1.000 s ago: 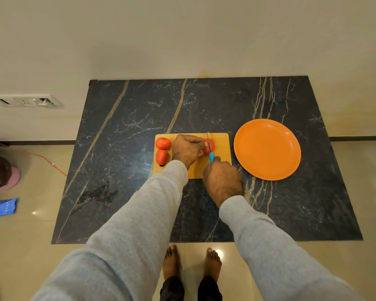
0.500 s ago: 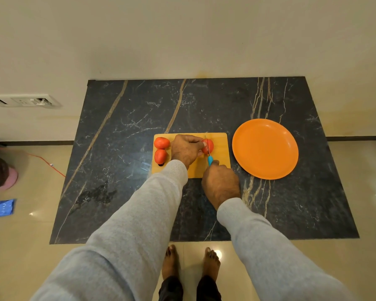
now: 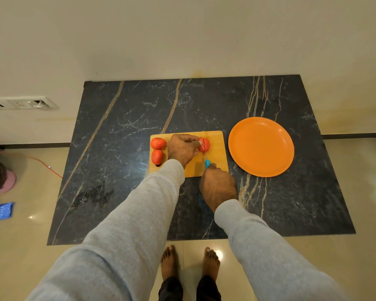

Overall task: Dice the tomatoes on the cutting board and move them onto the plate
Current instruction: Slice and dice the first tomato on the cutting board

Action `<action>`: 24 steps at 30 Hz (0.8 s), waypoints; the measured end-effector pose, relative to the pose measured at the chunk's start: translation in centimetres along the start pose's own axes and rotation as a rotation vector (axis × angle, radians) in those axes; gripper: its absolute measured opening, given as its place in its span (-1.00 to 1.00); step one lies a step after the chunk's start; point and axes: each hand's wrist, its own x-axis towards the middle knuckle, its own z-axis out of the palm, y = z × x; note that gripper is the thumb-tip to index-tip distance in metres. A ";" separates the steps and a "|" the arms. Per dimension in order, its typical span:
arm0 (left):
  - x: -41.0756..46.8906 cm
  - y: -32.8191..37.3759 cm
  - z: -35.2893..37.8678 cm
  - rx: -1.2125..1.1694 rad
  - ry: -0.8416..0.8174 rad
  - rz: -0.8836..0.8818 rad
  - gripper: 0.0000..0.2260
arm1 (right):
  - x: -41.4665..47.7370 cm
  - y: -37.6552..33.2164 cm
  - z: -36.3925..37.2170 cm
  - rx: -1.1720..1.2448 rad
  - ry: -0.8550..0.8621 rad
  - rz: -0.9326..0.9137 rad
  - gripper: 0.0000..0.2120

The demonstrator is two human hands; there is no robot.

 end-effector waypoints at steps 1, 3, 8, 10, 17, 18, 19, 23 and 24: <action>0.0 0.0 0.0 0.003 -0.001 -0.002 -0.81 | -0.2 0.1 0.1 -0.003 0.003 -0.005 -0.65; 0.0 0.1 -0.1 0.010 0.000 -0.008 -0.81 | -0.6 0.3 0.3 -0.004 0.006 -0.009 -0.66; 0.0 0.1 -0.2 0.041 -0.007 0.010 -0.75 | -1.5 0.9 1.0 -0.040 -0.036 -0.016 -0.58; 0.0 0.0 -0.3 0.048 -0.030 0.015 -0.76 | -2.0 1.1 1.3 -0.036 -0.044 -0.006 -0.62; -0.6 -0.3 -0.8 0.030 0.016 0.024 -0.82 | -2.7 1.1 1.1 0.095 0.064 0.012 -0.64; -0.6 -0.4 -1.0 0.027 0.020 0.027 -0.83 | -2.5 0.9 0.9 0.103 0.066 0.013 -0.64; -0.6 -0.4 -1.3 0.026 0.024 0.032 -0.83 | -2.2 0.7 0.8 0.106 0.066 0.009 -0.65; -0.4 -0.3 -2.2 0.042 0.075 0.046 -0.85 | -1.9 0.3 1.0 0.065 0.050 -0.036 -0.69; -0.3 -0.4 -2.2 0.045 0.087 0.043 -0.86 | -2.0 0.4 1.3 0.051 0.040 -0.045 -0.69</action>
